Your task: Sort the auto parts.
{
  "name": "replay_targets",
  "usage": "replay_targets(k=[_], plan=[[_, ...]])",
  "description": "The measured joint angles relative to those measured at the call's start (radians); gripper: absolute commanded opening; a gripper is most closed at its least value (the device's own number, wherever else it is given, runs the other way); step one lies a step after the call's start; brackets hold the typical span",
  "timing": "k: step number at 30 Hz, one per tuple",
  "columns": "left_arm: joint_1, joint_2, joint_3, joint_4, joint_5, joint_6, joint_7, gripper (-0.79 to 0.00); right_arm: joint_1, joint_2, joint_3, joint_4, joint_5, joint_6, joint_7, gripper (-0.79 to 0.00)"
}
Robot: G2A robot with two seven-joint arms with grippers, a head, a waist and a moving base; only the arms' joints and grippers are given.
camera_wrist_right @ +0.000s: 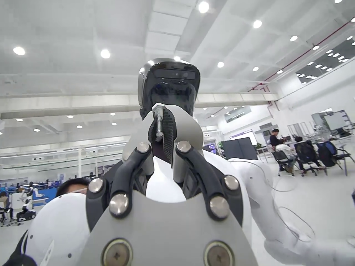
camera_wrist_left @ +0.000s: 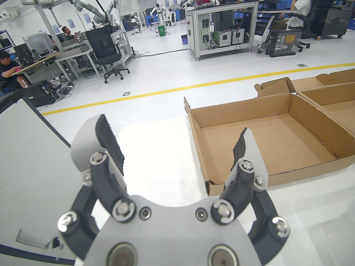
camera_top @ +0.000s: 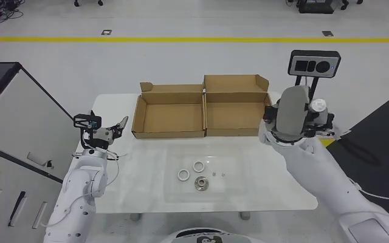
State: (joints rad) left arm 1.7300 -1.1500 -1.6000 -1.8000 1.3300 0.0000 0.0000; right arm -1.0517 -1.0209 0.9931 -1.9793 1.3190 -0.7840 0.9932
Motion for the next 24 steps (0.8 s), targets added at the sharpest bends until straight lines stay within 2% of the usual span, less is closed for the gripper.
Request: replay_targets(k=[13,19,24], plan=[[0.000,0.000,0.000,0.000,0.000,0.000,0.000,0.000,-0.040,0.001,0.114,-0.023,-0.409,0.169,-0.145,-0.785],[0.000,0.000,0.000,0.000,0.000,0.000,0.000,0.000,-0.068,-0.003,0.141,-0.040,-0.437,0.192,-0.168,-0.785],[0.000,0.000,0.000,0.000,0.000,0.000,0.000,0.000,-0.094,-0.011,0.150,-0.044,-0.383,0.179,-0.167,-0.785]])
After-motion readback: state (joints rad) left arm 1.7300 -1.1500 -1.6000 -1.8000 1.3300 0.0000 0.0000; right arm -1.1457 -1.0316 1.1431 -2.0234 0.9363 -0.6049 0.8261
